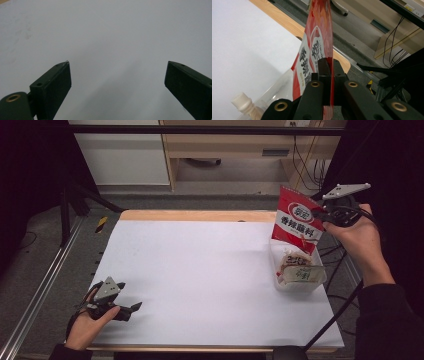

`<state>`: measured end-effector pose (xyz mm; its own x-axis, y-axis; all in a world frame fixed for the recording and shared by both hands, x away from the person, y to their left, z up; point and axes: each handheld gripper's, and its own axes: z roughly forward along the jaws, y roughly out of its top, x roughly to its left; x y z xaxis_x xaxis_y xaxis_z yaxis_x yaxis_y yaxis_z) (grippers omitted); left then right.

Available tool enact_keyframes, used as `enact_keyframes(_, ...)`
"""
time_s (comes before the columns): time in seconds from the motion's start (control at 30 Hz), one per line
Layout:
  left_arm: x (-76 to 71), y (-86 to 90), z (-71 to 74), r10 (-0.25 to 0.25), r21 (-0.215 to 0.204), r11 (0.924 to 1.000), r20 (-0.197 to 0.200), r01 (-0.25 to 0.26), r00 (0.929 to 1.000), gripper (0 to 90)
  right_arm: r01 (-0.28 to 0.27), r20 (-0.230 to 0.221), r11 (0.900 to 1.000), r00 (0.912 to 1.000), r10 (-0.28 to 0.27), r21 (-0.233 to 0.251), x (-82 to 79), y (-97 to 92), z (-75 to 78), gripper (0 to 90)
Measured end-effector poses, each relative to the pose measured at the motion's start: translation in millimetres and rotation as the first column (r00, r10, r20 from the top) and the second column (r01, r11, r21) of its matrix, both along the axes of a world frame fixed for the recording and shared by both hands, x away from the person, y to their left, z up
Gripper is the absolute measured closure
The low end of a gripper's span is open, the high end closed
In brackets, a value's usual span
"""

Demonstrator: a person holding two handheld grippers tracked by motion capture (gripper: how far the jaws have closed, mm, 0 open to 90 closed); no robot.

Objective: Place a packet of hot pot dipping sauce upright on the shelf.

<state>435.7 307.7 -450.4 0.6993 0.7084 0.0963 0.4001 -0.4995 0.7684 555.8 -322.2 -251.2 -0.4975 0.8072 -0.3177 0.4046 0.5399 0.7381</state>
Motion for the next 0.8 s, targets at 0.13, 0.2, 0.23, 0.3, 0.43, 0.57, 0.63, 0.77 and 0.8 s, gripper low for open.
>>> enact_keyframes(0.13, 0.3, 0.0, -0.6, 0.000, 0.003, 1.0000, -0.002, 0.000, 1.0000, 6.7, 0.013, -0.003, 0.9999, 0.9999, -0.013, 0.003, -1.4, -5.6, -1.4, 89.9)
enact_keyframes(0.2, 0.2, 0.0, -0.3, 0.000, 0.003, 1.0000, 0.000, 0.000, 1.0000, 6.7, 0.019, -0.002, 0.9998, 0.9998, -0.019, 0.006, -1.8, -7.5, -1.7, 89.9)
enact_keyframes(0.23, 0.1, 0.0, -0.1, -0.003, 0.003, 1.0000, -0.003, 0.003, 1.0000, 6.7, 0.018, -0.001, 0.9998, 0.9998, -0.018, 0.005, -1.5, -8.3, -2.0, 89.9)
enact_keyframes(0.3, 0.0, -0.3, -0.3, -0.002, 0.002, 1.0000, 0.000, 0.002, 1.0000, 6.8, 0.025, -0.004, 0.9997, 0.9997, -0.025, 0.007, -1.3, -9.1, -3.5, 89.9)
enact_keyframes(0.43, -0.1, 0.1, -0.2, -0.002, 0.001, 1.0000, -0.001, 0.002, 1.0000, 6.7, 0.026, -0.011, 0.9997, 0.9996, -0.026, 0.001, 0.0, -10.3, -7.9, 89.9)
enact_keyframes(0.57, -0.1, -0.1, -0.3, -0.003, 0.002, 1.0000, -0.001, 0.003, 1.0000, 6.7, 0.029, -0.022, 0.9995, 0.9993, -0.029, 0.009, 1.5, -10.4, -14.4, 89.9)
enact_keyframes(0.63, -0.1, -0.2, -0.3, -0.002, 0.002, 1.0000, -0.001, 0.002, 1.0000, 6.7, 0.030, -0.023, 0.9995, 0.9993, -0.029, 0.014, 2.3, -10.6, -17.2, 89.9)
enact_keyframes(0.77, 0.1, -0.5, -0.8, -0.004, 0.003, 1.0000, -0.003, 0.004, 1.0000, 6.8, 0.029, -0.033, 0.9994, 0.9991, -0.028, 0.020, 3.3, -10.9, -21.8, 89.9)
enact_keyframes(0.8, 0.1, -0.5, -0.8, -0.004, 0.004, 1.0000, -0.003, 0.004, 1.0000, 6.7, 0.030, -0.034, 0.9992, 0.9990, -0.029, 0.025, 3.5, -10.7, -22.7, 89.9)
